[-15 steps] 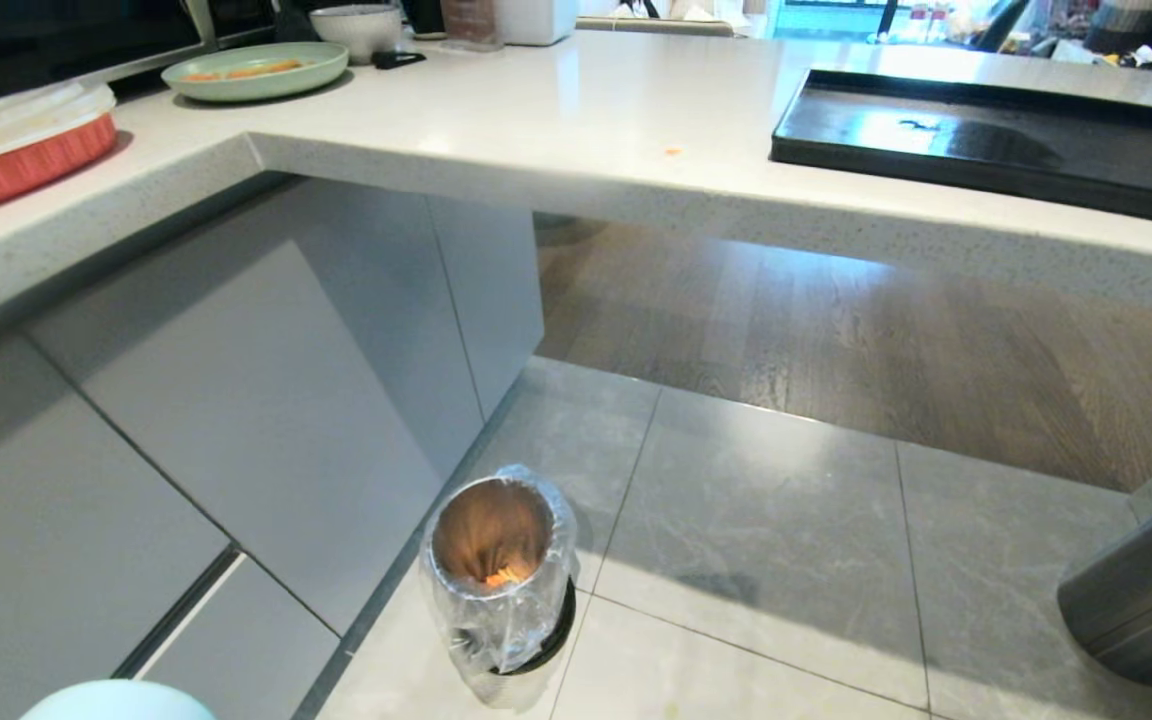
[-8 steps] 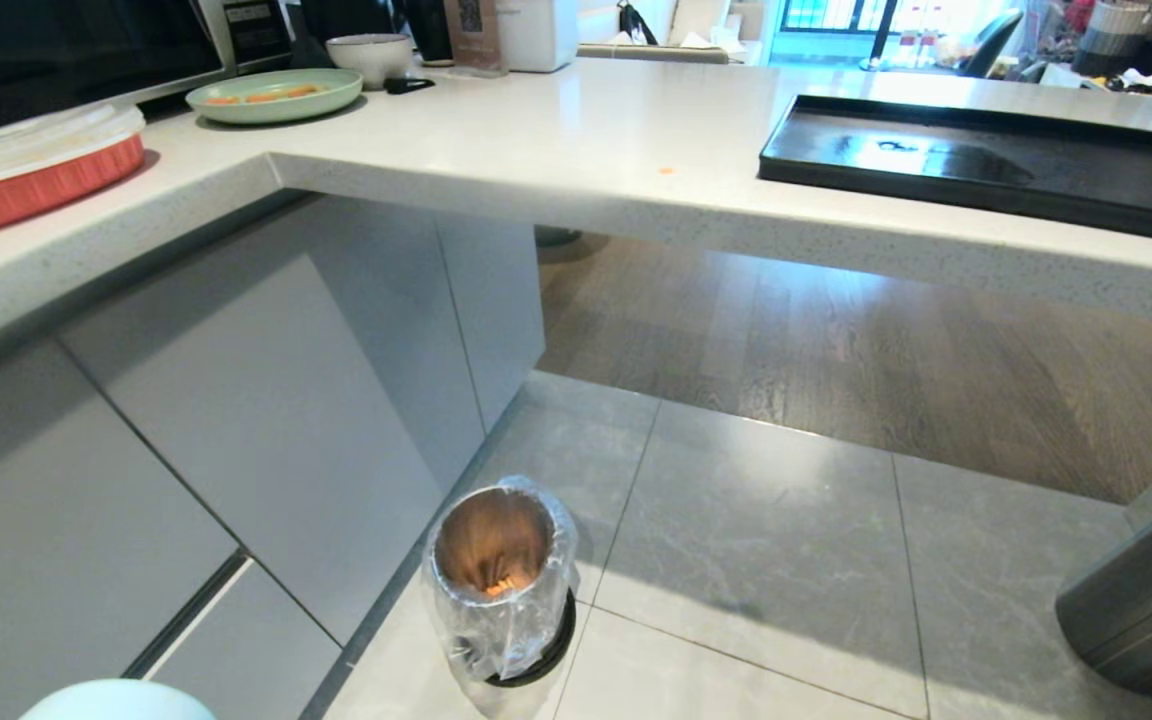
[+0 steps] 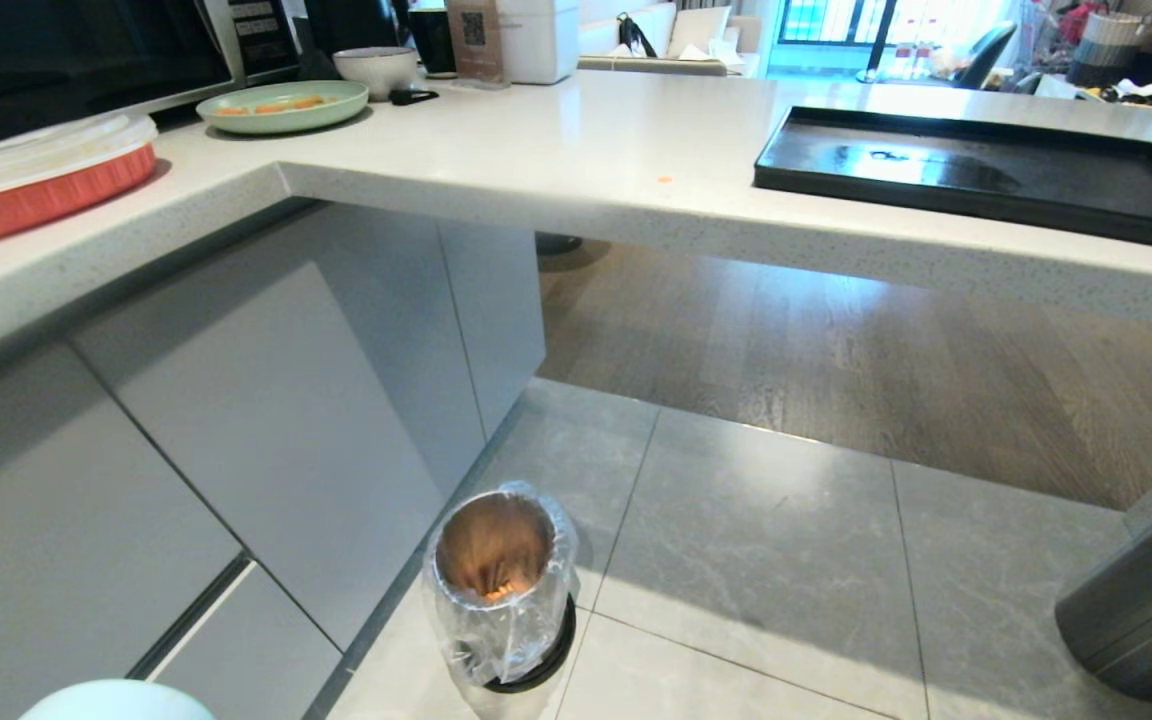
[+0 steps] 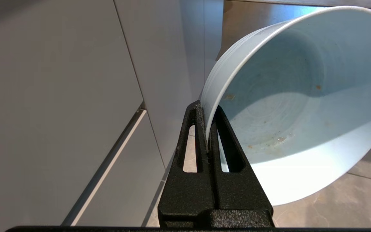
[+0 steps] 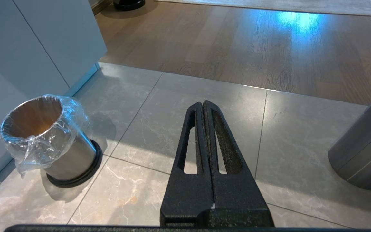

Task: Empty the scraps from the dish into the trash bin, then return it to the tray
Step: Put the bowl back to the table

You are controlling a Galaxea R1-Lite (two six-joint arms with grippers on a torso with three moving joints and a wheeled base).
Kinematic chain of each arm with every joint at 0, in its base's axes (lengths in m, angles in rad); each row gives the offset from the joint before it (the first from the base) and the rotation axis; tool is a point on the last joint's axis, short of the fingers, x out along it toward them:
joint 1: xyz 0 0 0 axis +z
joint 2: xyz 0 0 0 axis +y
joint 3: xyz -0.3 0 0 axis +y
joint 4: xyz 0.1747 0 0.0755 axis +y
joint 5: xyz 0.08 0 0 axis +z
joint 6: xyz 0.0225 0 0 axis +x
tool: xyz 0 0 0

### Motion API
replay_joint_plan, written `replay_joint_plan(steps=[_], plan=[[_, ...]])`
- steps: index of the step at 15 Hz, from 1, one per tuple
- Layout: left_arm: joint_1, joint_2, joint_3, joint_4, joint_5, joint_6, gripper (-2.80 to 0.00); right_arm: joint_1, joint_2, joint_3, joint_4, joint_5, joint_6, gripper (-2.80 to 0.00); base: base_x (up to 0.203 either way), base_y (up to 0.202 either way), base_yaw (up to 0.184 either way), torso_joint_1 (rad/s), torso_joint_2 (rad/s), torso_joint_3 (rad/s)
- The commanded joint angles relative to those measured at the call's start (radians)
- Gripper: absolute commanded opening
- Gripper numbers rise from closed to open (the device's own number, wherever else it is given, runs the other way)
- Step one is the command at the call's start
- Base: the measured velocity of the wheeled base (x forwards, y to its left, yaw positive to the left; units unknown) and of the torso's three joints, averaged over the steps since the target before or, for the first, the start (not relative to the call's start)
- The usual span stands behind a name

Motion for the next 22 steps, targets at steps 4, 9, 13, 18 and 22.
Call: replay_joint_plan(steps=[4, 9, 13, 18, 22], plan=[[0.000, 0.000, 0.000, 0.000, 0.000, 0.001, -2.80, 0.000, 0.000, 0.001, -0.001, 0.000, 0.001, -2.80, 0.000, 0.000, 0.000, 0.000, 0.00, 0.000], [0.000, 0.000, 0.000, 0.000, 0.000, 0.001, -2.80, 0.000, 0.000, 0.000, -0.001, 0.000, 0.001, -2.80, 0.002, 0.004, -0.098, 0.001, 0.00, 0.001], [0.000, 0.000, 0.000, 0.000, 0.000, 0.001, -2.80, 0.000, 0.000, 0.000, -0.001, 0.000, 0.001, -2.80, 0.002, 0.008, -0.169, 0.003, 0.00, 0.002], [0.000, 0.000, 0.000, -0.001, 0.000, 0.000, -2.80, 0.000, 0.000, 0.000, -0.001, 0.000, 0.001, -2.80, 0.001, 0.003, -0.038, 0.000, 0.00, 0.001], [0.000, 0.000, 0.000, -0.002, 0.000, -0.001, -2.80, 0.000, 0.000, 0.000, -0.001, 0.000, 0.001, -2.80, 0.000, 0.000, 0.000, 0.000, 0.00, 0.000]])
